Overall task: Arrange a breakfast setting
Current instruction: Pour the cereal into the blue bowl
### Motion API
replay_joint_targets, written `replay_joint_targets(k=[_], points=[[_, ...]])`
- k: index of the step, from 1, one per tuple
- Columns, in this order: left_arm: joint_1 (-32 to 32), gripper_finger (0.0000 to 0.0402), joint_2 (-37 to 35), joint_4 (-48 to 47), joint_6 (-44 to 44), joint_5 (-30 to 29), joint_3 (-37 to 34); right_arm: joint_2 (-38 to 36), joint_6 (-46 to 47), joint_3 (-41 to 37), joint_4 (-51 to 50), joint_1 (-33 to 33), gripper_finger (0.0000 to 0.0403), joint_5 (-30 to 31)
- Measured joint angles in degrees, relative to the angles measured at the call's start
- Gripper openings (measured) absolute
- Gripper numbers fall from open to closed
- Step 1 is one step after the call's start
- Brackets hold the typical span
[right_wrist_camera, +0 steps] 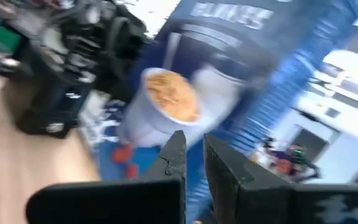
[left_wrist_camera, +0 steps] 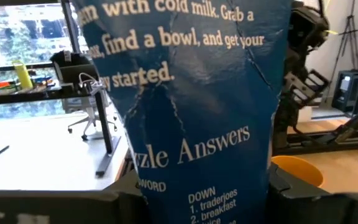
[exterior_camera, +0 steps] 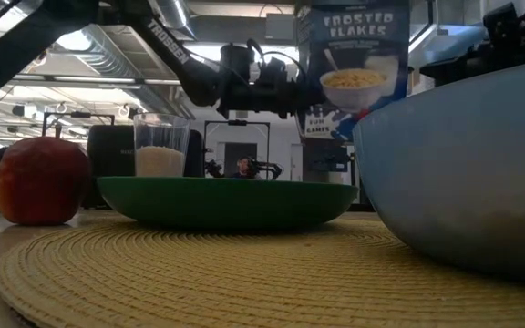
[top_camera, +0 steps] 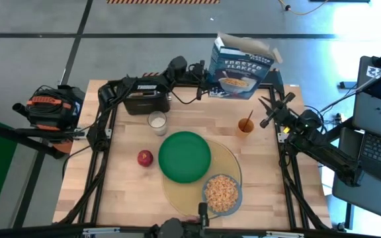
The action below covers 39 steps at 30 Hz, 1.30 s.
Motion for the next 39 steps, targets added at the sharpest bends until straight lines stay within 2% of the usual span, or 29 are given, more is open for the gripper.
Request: replay_joint_targets(k=[3,7,10,13,18,20,24,26,31,39], points=[[0.08,0.0132,0.0,0.44,-0.02,2.7,0.06,0.18,-1.25,0.84,1.45,0.0,0.0064,2.76],[0.28,0.0132,0.0,0.43,0.02,4.41,0.06,3.7,-1.25,4.32,1.26,0.0,0.0141,2.92],[0.39,0.0132,0.0,0.43,0.41,4.36,0.06,9.94,-1.18,7.96,0.7,0.0,0.0203,1.86],[0.46,0.0132,0.0,0.48,0.46,4.05,0.06,18.15,-0.17,12.49,-0.15,-0.02,0.0254,-1.87],[1.06,0.0132,-0.22,0.83,0.06,2.92,0.14,29.39,0.09,21.41,-3.15,-2.16,0.0308,-2.05],[1.16,0.0132,-0.22,0.44,0.01,2.42,0.17,31.84,0.12,23.85,-4.03,-4.22,0.0315,-2.14],[1.18,0.0132,-0.22,0.26,0.02,2.28,0.17,34.26,0.76,26.95,-4.06,-8.79,0.0315,-6.26],[1.2,0.0132,-0.22,0.2,0.02,2.49,0.17,34.74,1.75,27.5,-3.88,-11.24,0.0309,-8.73],[1.29,0.0132,-0.2,-0.9,0.26,3.62,0.13,35.07,3.08,27.58,-5.3,-16.61,0.0296,-10.63],[0.53,0.0132,-0.2,-1.31,3.27,2.53,0.13,39.3,5.09,27.6,-2.55,-21.91,0.0293,-22.93]])
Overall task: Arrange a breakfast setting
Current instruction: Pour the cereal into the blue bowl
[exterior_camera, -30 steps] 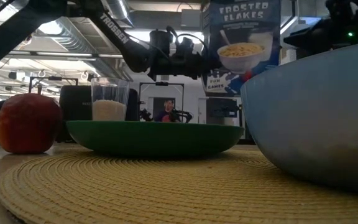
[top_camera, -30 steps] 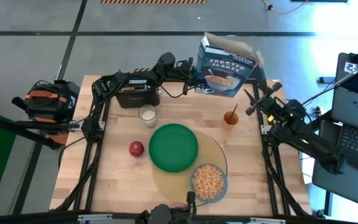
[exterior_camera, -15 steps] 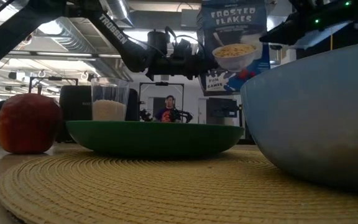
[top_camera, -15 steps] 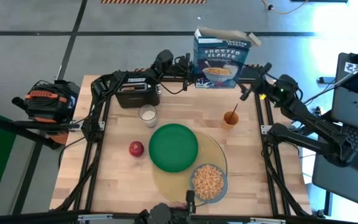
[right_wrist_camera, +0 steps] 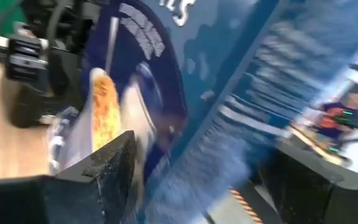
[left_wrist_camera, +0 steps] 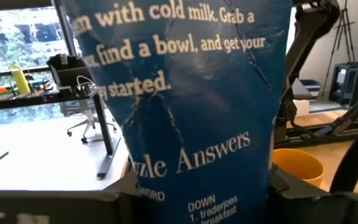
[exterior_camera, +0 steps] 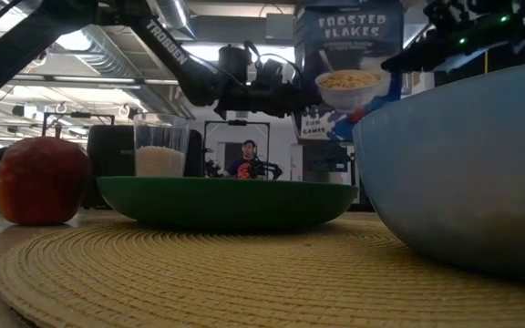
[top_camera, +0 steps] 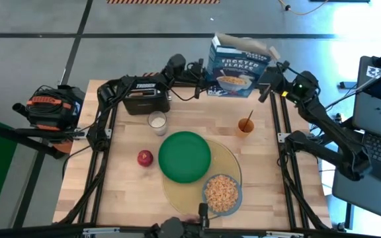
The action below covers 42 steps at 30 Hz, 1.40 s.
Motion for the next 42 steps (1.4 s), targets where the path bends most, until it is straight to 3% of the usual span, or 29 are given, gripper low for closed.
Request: replay_joint_targets(k=[15,31,42], points=[[-3.31,0.0132,0.02,-11.24,7.9,-12.54,-0.13,11.37,0.16,0.0,0.86,0.03,0.029,-5.85],[-4.44,0.0135,0.11,-18.18,10.07,-16.9,-0.15,11.64,-0.93,-2.84,-4.64,0.14,0.0187,-10.13],[-4.69,0.0219,0.2,-19.0,10.64,-22.1,0.03,11.88,0.86,-11.58,6.67,0.36,0.0179,-9.86]])
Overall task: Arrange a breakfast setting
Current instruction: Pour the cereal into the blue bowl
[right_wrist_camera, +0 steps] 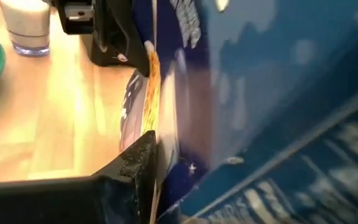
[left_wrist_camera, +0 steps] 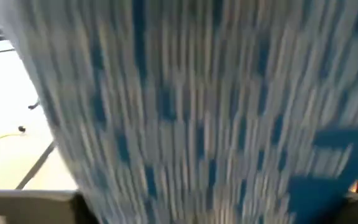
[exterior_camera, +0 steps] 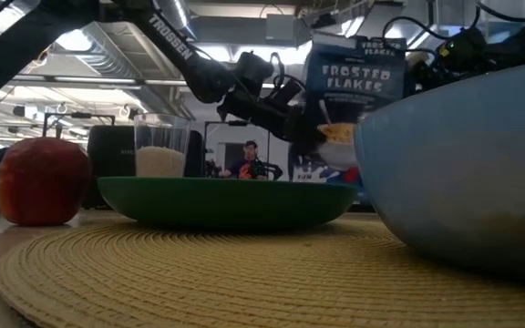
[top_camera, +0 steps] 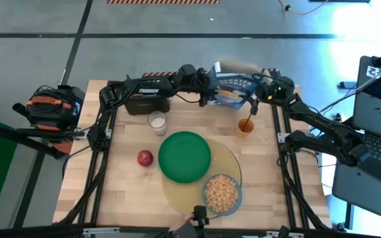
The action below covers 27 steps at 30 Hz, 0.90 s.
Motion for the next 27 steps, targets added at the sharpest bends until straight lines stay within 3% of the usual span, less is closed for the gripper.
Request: replay_joint_targets(k=[6,12,24,27], points=[[-0.6,0.0249,-0.18,-1.45,1.35,-0.02,0.06,-0.02,-0.1,0.0,-0.26,-0.03,0.0179,0.29],[-1.0,0.0252,-0.18,-2.06,2.06,-0.27,0.06,-0.07,-2.89,0.05,-2.45,-0.05,0.0179,4.02],[-1.64,0.0252,-4.45,-4.22,-0.26,-2.55,0.04,-0.17,-4.19,0.2,-2.7,-0.13,0.018,4.5],[-1.85,0.0252,-5.58,-4.8,-0.33,-2.61,0.04,-0.19,-4.17,0.22,-2.93,-0.15,0.0198,4.6]])
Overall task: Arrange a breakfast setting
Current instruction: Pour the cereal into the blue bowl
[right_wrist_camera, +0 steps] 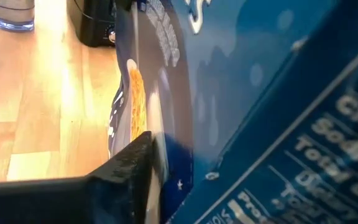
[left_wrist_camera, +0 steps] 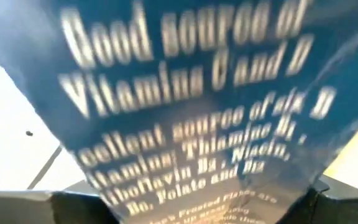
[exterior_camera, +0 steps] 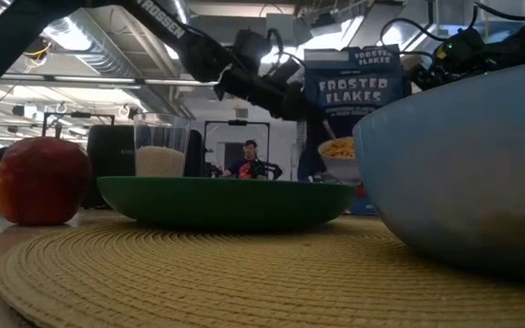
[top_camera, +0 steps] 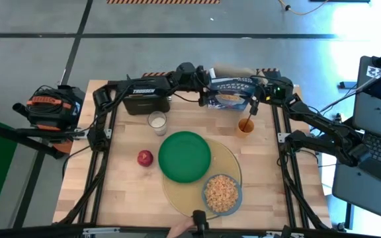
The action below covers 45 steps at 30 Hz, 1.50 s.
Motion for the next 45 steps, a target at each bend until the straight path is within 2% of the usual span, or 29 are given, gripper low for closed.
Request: replay_joint_targets(k=[9,13,16,21,24,36,45], points=[[0.0,0.0252,-1.2,-1.22,-1.33,0.27,-0.03,-0.83,0.09,0.02,-0.32,-0.07,0.0315,3.46],[0.02,0.0252,-1.2,-1.32,-1.45,0.39,-0.04,-3.15,-0.19,0.07,-0.61,-0.07,0.0338,5.73],[0.05,0.0252,-1.21,-1.35,-1.54,0.39,-0.04,-5.07,-0.27,0.3,-2.46,-0.07,0.0342,6.55],[0.28,0.0252,-2.67,-3.3,-2.48,0.52,0.01,-7.22,-3.05,4.7,-13.73,-0.07,0.0342,8.44],[0.55,0.0252,-3.85,-5.14,-2.82,0.5,0.02,-7.55,-2.71,6.45,-16.37,-0.07,0.0342,8.4],[0.17,0.0252,-8.69,-12.03,-1.24,-6.02,0.04,-7.59,-1.0,8.15,-19.54,0.0,0.0342,9.5],[0.2,0.0252,-8.76,-12.13,-0.43,-10.21,0.07,-7.59,-0.98,8.15,-20.73,0.0,0.0342,9.01]])
